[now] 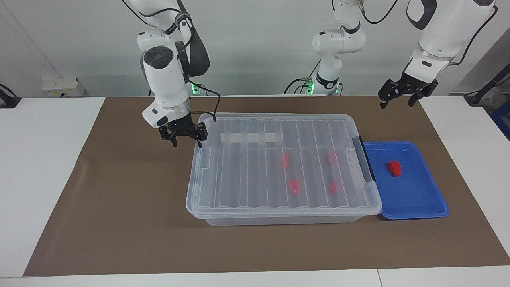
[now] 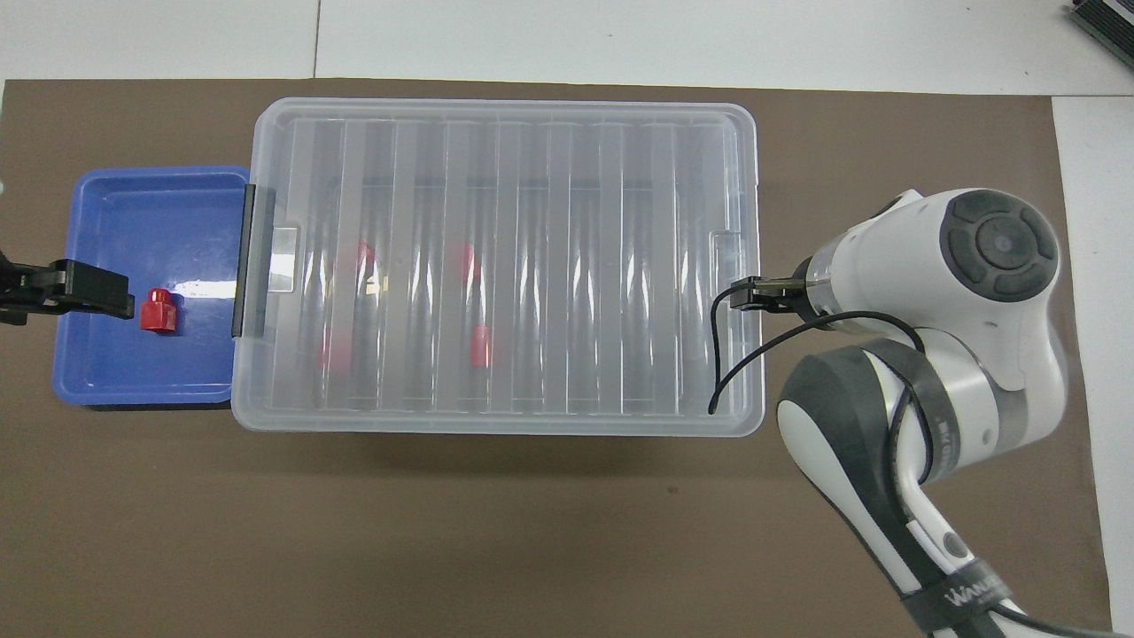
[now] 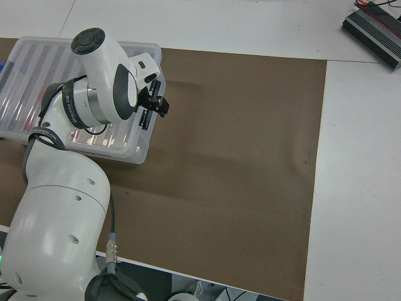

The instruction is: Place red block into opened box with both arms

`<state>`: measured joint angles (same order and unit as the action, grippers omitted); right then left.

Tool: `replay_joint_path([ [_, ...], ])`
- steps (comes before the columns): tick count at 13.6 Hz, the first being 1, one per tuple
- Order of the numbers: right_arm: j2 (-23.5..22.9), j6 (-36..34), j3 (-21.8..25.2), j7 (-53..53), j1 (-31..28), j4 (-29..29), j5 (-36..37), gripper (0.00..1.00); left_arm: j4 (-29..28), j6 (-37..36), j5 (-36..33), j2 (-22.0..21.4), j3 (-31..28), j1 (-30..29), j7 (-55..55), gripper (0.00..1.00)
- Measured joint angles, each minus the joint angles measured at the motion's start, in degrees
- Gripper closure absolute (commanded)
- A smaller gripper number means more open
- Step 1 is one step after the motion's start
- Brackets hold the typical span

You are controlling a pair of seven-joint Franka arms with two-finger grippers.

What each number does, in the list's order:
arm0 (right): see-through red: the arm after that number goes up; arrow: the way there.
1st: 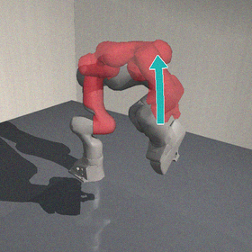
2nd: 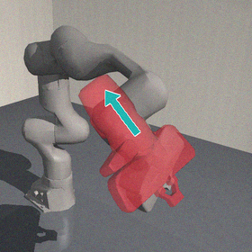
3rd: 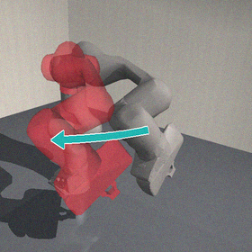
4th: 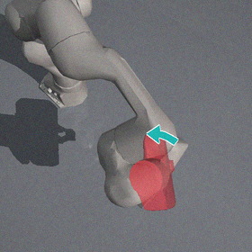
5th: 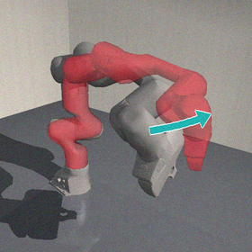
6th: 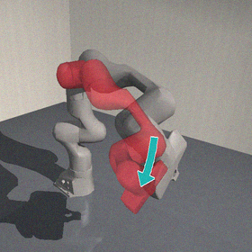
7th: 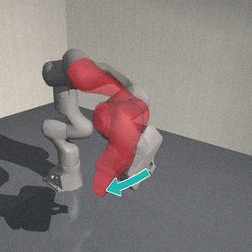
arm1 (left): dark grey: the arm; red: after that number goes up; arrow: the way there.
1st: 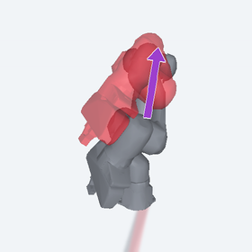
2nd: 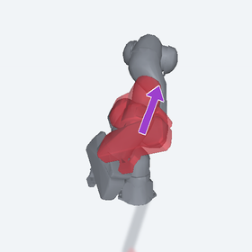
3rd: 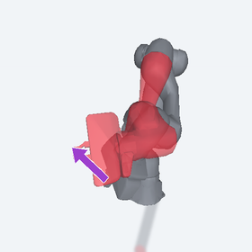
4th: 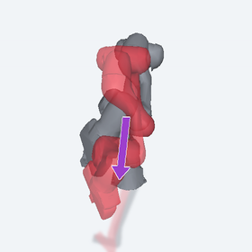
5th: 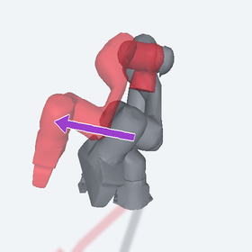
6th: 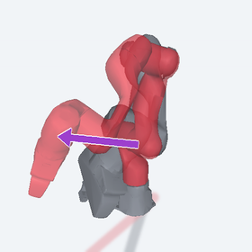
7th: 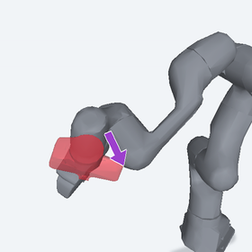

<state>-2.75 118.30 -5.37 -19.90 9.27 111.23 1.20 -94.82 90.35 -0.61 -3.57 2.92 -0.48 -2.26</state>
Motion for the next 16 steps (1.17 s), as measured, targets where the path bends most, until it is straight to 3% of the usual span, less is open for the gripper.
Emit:
replay_joint_path([
  [4,0.71,-2.91,0.07,5.83,-4.84,0.08,0.00,0.06,-0.67,3.56,-0.08,0.03,-0.13,-1.13,0.01,0.00],
  [7,0.84,-3.54,0.13,10.84,-8.23,0.20,0.00,0.04,-3.78,9.76,-0.15,0.68,-0.22,-5.27,2.22,0.00],
  [11,0.84,-3.54,0.14,16.42,-11.02,0.25,0.00,0.03,-10.95,24.28,-0.16,6.48,-0.40,-12.33,9.96,0.00],
  [14,0.85,-3.52,0.17,21.15,-13.80,0.26,0.00,0.03,-20.09,39.65,-0.15,10.02,-0.25,-12.96,10.17,0.00],
  [16,0.85,-3.49,0.18,23.86,-15.73,0.26,0.00,0.03,-23.41,44.75,-0.14,11.98,0.02,-12.92,9.18,0.00],
])
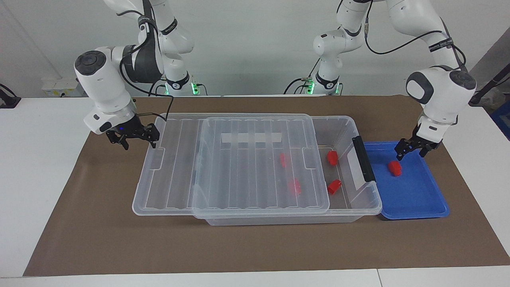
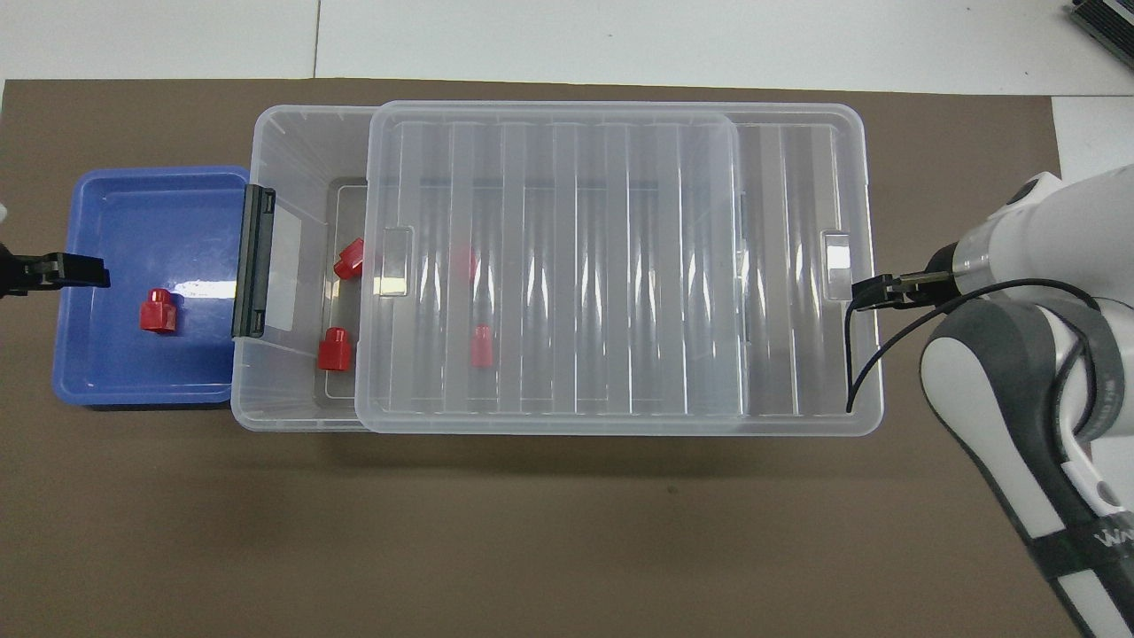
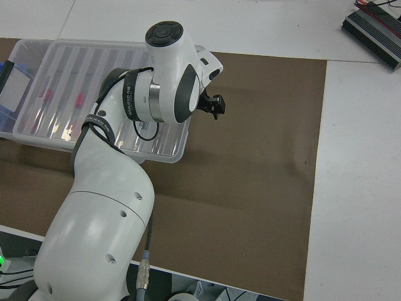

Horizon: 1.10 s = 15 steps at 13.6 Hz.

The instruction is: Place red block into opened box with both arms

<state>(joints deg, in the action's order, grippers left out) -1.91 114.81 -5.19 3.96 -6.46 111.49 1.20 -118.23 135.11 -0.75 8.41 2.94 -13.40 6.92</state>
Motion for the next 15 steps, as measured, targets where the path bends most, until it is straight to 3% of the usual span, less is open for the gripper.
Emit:
replay_joint_path([
  [2,0.00,0.04,0.00,1.97,-1.16,0.00,0.00,0.03,-0.73,2.49,0.00,2.06,0.09,0.07,-0.27,0.06],
  [7,0.00,0.04,0.02,7.42,-4.53,0.07,0.00,0.03,-1.43,4.66,-0.02,4.73,0.08,0.07,3.08,0.07],
  [9,-0.01,0.04,0.04,8.25,-5.51,0.12,0.12,0.03,-2.12,6.13,-0.02,5.57,0.05,0.06,4.31,0.17],
  [10,-0.01,0.04,0.03,8.93,-5.82,0.15,0.14,0.02,-2.45,6.62,-0.02,5.81,0.00,-0.02,4.75,0.34],
  [12,-0.02,0.04,0.03,9.63,-6.43,0.21,0.14,0.02,-2.93,6.98,-0.02,5.89,-0.05,-0.56,5.25,1.00],
  [15,-0.02,0.04,0.03,9.93,-6.74,0.16,0.14,0.00,-2.97,6.90,-0.01,5.88,-0.14,-1.02,5.51,1.00],
])
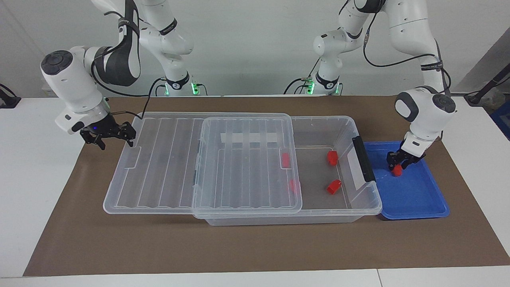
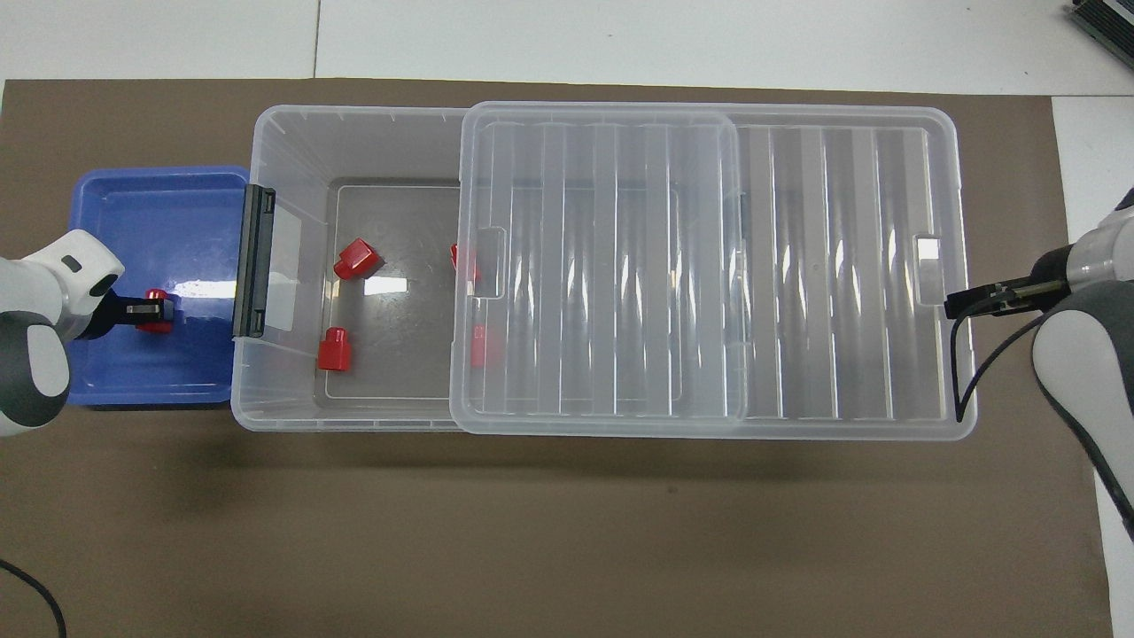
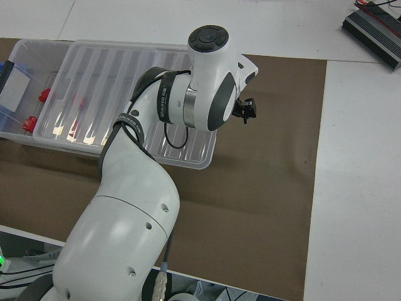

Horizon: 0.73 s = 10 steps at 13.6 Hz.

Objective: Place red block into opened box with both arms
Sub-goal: 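Grasp the red block in the blue tray with the left gripper, then carry the red block over the open box with the left gripper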

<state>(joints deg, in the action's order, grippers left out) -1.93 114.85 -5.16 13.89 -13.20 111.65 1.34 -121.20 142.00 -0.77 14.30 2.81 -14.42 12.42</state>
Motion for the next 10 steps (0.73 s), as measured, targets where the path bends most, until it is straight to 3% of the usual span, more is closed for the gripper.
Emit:
replay_joint_path([
  [2,0.01,-0.11,-0.02,0.00,0.04,-0.42,0.01,0.00,0.16,-0.76,0.00,-0.03,-0.08,-0.41,-0.09,1.00],
  [4,0.13,-0.58,-0.15,0.00,0.16,-1.77,0.01,0.00,2.30,-6.22,0.07,-0.46,-0.13,-1.40,-0.14,1.00],
  [8,1.25,-6.96,-0.32,-10.83,3.12,-8.47,0.00,0.00,21.69,-37.92,0.32,-3.64,0.64,-1.72,-6.69,1.00],
  [10,1.64,-11.74,-0.40,-18.76,5.72,-12.81,0.00,0.00,29.79,-48.84,2.47,-4.97,1.87,-0.92,-14.68,1.00],
])
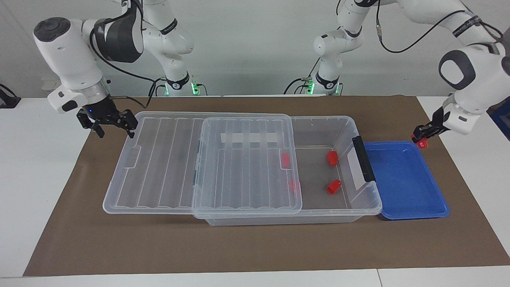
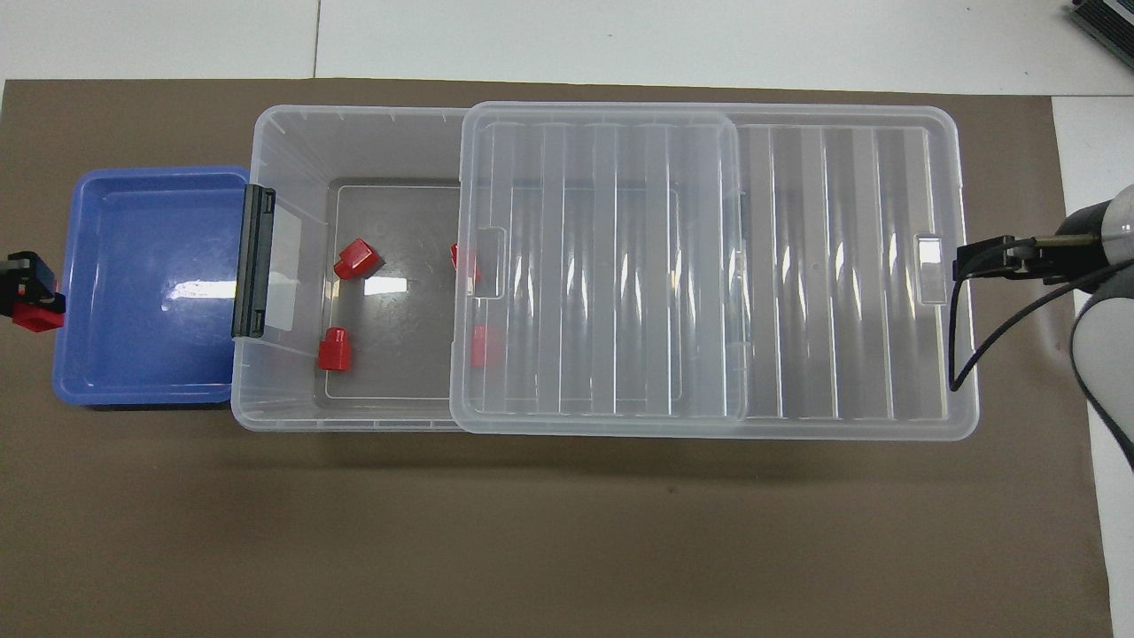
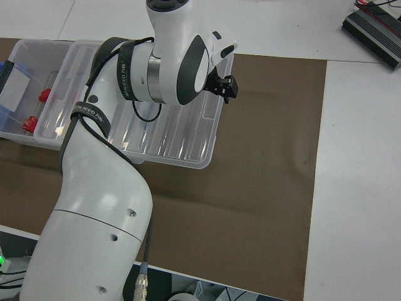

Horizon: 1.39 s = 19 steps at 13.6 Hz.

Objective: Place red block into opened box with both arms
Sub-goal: 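Carry the red block over the open box with the left gripper, then lower the red block into the box and open the left gripper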

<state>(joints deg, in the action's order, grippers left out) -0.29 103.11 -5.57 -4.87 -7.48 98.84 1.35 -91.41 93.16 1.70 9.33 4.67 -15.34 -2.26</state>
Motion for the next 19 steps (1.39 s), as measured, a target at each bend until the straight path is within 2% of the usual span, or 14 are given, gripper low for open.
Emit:
replay_joint_path([
  [2,0.00,-4.17,-0.04,-5.41,2.10,-3.87,0.00,0.00,2.26,-2.19,2.49,-1.01,1.07,2.94,-12.12,1.00],
  [4,-0.01,-6.71,-0.06,-6.98,2.77,-6.31,0.00,0.00,2.34,-0.95,2.84,-1.28,1.64,9.14,-25.49,1.00],
  [6,0.02,-9.51,-0.06,-6.99,2.84,-7.61,0.00,0.00,1.18,5.07,2.85,-1.21,1.92,15.56,-36.86,1.00],
  [8,0.21,-12.11,-0.07,-6.99,3.03,-7.82,0.00,0.00,-3.11,12.95,2.84,-1.49,1.99,20.32,-43.34,1.00],
  [13,0.27,-12.67,0.10,-6.99,3.23,-7.85,-0.02,0.00,-19.15,29.06,1.63,-3.10,1.96,26.77,-47.89,1.00],
  [19,0.27,-12.67,0.20,-6.99,2.89,-7.85,-0.02,0.00,-31.51,42.71,-1.70,-2.32,1.91,29.88,-50.39,1.00],
])
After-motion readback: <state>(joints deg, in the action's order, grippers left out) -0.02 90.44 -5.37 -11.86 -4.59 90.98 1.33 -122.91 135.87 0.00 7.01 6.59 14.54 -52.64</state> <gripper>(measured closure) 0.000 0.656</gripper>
